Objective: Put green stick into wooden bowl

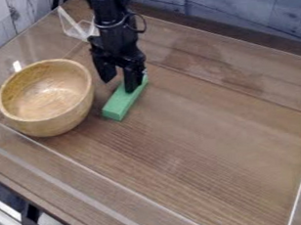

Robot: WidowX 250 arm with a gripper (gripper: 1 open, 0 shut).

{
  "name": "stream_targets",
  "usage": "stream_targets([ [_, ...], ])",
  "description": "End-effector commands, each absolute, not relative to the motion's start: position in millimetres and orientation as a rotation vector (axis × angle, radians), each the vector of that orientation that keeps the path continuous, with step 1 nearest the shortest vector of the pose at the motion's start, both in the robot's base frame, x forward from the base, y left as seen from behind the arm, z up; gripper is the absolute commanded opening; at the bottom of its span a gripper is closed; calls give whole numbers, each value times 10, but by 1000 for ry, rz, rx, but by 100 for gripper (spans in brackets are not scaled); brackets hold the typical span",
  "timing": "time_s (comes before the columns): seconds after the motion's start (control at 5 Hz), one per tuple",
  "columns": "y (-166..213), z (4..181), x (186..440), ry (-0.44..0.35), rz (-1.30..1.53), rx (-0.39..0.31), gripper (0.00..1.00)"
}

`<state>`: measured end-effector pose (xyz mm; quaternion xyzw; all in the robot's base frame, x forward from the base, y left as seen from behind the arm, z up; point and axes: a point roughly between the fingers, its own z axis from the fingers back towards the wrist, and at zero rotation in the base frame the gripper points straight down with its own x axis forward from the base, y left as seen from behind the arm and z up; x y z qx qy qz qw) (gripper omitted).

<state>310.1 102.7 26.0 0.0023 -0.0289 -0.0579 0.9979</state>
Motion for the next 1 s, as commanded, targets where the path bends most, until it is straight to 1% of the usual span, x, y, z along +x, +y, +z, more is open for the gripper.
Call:
stream_targets([
  [0.0,985,138,2986,-32,-119,2,100],
  [0.2,940,101,2892,-19,-119,0,100],
  [0.8,701,-12,2832,22,-21,-5,100],
])
